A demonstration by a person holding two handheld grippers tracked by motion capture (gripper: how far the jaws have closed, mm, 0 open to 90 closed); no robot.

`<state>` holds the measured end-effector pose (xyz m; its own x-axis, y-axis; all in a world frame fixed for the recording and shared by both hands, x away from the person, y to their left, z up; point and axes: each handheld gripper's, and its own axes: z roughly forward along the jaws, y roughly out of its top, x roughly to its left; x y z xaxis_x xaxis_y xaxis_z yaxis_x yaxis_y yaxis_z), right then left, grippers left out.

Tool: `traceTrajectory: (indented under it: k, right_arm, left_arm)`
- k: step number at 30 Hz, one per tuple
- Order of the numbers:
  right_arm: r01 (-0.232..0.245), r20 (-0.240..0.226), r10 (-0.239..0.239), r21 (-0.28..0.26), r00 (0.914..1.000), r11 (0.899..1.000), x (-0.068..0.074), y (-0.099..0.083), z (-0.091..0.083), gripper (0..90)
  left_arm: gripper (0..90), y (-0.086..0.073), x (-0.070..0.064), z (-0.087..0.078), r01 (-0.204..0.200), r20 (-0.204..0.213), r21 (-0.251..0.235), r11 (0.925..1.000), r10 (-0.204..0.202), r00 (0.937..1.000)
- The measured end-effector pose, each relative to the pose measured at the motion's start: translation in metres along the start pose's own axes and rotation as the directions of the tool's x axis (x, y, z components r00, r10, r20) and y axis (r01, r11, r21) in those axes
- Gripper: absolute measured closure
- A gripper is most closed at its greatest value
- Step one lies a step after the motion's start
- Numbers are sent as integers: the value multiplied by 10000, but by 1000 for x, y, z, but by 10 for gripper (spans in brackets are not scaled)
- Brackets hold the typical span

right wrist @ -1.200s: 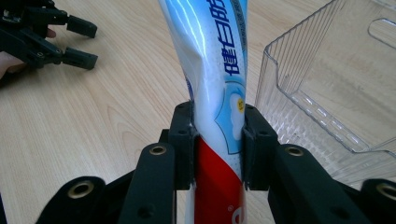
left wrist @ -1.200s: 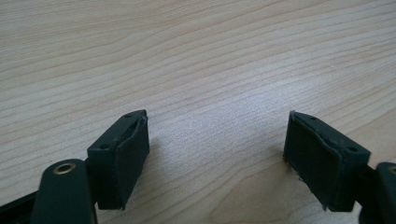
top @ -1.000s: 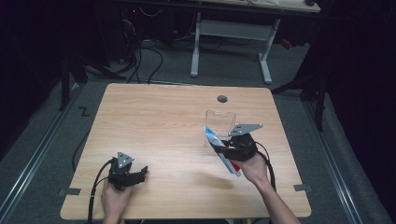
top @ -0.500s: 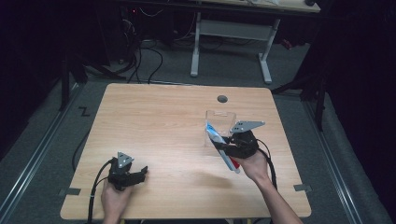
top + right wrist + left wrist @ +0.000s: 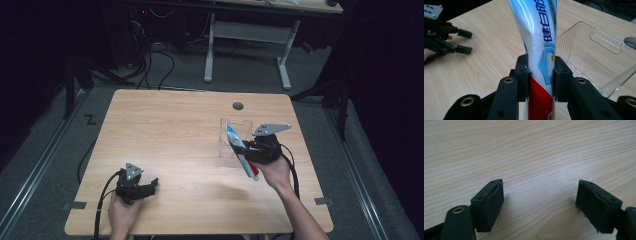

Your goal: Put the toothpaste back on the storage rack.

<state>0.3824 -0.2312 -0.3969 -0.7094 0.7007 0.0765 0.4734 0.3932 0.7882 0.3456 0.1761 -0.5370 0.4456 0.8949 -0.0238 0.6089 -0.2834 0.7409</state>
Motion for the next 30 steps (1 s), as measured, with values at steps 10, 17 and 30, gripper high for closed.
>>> traceTrajectory:
  k: [10, 17, 30]
  right_arm:
    - [-79, 58, 79, -118, 10000, 9999, -5, 4, -4, 701]
    - [-26, 64, 28, -322, 10000, 9995, -6, 11, -8, 701]
    - [-64, 40, 66, -520, 10000, 9986, -10, 17, -14, 701]
  left_arm:
    - [226, 0, 0, 0, -2, 2, 3, 10000, 2, 10000]
    - [227, 0, 0, 0, -12, -9, 7, 10000, 12, 10000]
    - [227, 0, 0, 0, -44, -35, 16, 10000, 44, 10000]
